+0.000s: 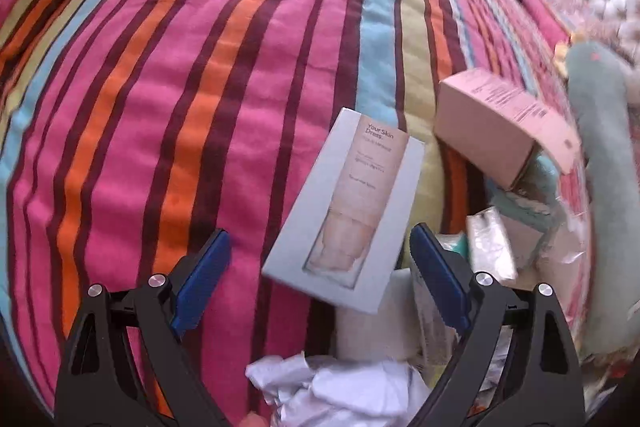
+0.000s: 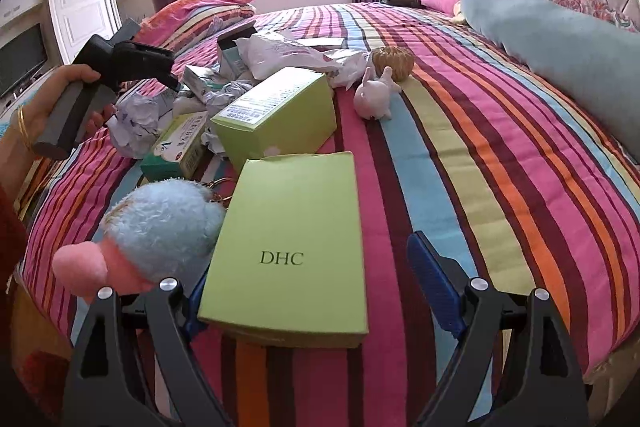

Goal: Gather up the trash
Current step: 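Grasp the white skincare box with the left tool while the right tool grasps the green DHC box, then move both boxes over the wastebasket and open both tools to drop them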

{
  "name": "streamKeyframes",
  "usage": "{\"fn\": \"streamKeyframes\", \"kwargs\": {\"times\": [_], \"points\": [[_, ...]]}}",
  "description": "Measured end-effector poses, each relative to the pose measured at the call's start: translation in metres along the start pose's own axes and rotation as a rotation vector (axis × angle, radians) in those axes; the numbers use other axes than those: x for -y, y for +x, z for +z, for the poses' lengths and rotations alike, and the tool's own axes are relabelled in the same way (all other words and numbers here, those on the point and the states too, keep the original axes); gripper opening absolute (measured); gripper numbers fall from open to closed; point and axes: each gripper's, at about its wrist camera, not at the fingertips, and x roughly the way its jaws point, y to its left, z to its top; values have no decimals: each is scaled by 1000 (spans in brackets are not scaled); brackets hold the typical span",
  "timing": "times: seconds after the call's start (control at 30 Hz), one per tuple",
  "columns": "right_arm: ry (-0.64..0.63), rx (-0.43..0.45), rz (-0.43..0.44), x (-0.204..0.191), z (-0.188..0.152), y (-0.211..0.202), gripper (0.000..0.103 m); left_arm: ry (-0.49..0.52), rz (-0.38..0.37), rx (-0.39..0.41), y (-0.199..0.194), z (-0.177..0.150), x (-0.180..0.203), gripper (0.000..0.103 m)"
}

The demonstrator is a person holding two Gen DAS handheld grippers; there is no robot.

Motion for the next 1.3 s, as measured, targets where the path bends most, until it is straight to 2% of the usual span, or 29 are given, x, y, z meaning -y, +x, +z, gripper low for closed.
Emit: {"fn": "streamKeyframes", "kwargs": {"times": [0.07, 0.1, 0.13, 0.17, 0.23, 0.27, 0.3, 0.33, 0.43, 0.6, 0.7, 0.77, 0.8, 0.93, 1.0, 1.07, 1.2, 1.23, 1.3], "points": [[-9, 1, -7, -1, 1, 1, 81, 49, 36, 13, 3, -2, 6, 88], [-11, -2, -10, -2, 0, 2, 81, 73, 56, 33, 3, -3, 9, 85], [-13, -7, -11, -2, 0, 4, 81, 87, 72, 45, 3, -3, 10, 69], [-15, -11, -11, -2, 0, 5, 81, 110, 118, 63, 4, -4, 12, 60], [-17, -22, -2, -2, -1, 6, 77, 147, 148, 86, 4, -5, 14, 55], [-16, -28, 12, -2, -2, 7, 69, 153, 143, 94, 3, -5, 14, 54], [-10, -41, 37, -2, -2, 9, 59, 152, 133, 101, 2, -6, 12, 53], [-8, -43, 41, -2, -2, 9, 56, 152, 126, 118, -1, -7, 10, 53], [7, -38, 57, 0, -2, 8, 56, 129, 102, 145, -9, -10, 1, 53], [129, -22, 164, 22, -1, -5, 55, 85, 36, 203, -34, -23, -21, 53], [200, 5, 215, 37, 2, -23, 55, 24, -45, 246, -53, -32, -40, 52], [200, 34, 218, 40, 0, -41, 55, 18, -119, 276, -72, -41, -48, 52], [192, 50, 231, 40, -4, -56, 55, 28, -127, 296, -82, -48, -49, 52], [164, 45, 325, 32, -39, -101, 55, 95, -218, 372, -132, -106, -58, 52], [155, -15, 398, 23, -68, -118, 55, 133, -243, 392, -150, -144, -62, 52], [142, -93, 448, 10, -101, -127, 55, 204, -249, 399, -163, -198, -60, 53], [141, -308, 496, -16, -173, -119, 55, 289, -307, 337, -165, -315, -62, 52], [158, -365, 490, -18, -190, -109, 55, 319, -314, 290, -157, -356, -59, 52], [176, -455, 448, -19, -219, -84, 55, 336, -318, 222, -140, -404, -57, 53]]}}
